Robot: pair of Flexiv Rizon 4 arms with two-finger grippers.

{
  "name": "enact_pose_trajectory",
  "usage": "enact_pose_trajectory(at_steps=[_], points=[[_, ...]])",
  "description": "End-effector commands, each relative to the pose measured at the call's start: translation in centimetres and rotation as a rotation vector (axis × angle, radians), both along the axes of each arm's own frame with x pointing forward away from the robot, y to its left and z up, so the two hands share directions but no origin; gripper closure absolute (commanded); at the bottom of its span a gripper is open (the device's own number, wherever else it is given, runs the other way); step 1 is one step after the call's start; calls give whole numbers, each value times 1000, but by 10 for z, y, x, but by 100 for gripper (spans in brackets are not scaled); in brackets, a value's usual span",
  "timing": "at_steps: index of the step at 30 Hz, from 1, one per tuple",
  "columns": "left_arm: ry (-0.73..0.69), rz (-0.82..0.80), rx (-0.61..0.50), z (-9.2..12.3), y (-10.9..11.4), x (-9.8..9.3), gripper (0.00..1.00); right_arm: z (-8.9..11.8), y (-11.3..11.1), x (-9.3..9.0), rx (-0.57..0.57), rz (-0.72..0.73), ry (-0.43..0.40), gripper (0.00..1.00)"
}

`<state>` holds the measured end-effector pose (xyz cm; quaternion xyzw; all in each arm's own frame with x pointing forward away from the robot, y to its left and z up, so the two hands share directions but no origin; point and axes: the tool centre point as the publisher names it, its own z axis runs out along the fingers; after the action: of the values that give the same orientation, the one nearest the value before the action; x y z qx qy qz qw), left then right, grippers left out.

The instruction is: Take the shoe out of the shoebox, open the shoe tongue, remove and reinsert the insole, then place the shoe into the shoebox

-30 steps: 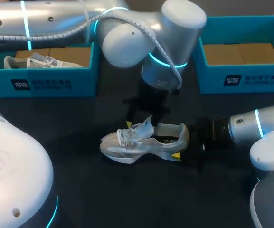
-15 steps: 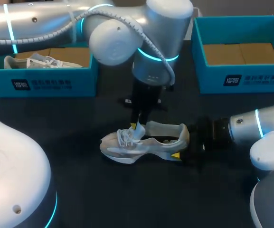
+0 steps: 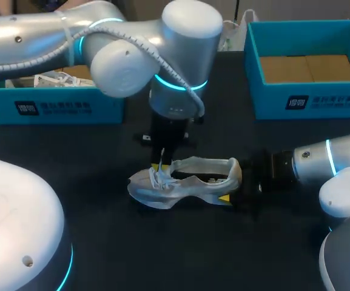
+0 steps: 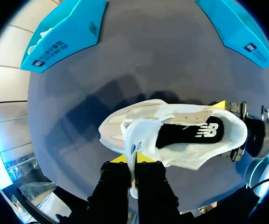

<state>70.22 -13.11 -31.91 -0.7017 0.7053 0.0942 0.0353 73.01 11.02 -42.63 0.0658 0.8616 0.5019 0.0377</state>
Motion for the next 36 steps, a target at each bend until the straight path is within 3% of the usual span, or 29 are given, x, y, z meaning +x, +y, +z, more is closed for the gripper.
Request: enact_pose_trajectory(at_steps=[1, 3, 7, 12, 13, 22, 33, 35, 36], points=[[-8, 23, -44, -8, 15, -1, 100, -1, 1, -2, -2, -1, 0, 100], [-9, 29, -42, -10, 19, 1, 97, -1, 1, -2, -2, -1, 0, 100], [-6, 48, -27, -16, 28, 2, 66, -1, 1, -2, -2, -1, 0, 100], [5, 63, -23, -23, 35, 2, 54, -1, 1, -2, -2, -1, 0, 100], [7, 65, -21, -25, 37, 2, 47, -1, 1, -2, -2, -1, 0, 100], [50, 132, -23, -40, 55, 1, 29, -1, 1, -2, -2, -1, 0, 100], [82, 166, -35, -58, 58, 1, 24, -1, 1, -2, -2, -1, 0, 100], [90, 144, -39, -54, 58, -1, 15, -1, 1, -2, -2, -1, 0, 100], [92, 124, -46, -51, 58, -1, 5, -1, 1, -2, -2, -1, 0, 100]])
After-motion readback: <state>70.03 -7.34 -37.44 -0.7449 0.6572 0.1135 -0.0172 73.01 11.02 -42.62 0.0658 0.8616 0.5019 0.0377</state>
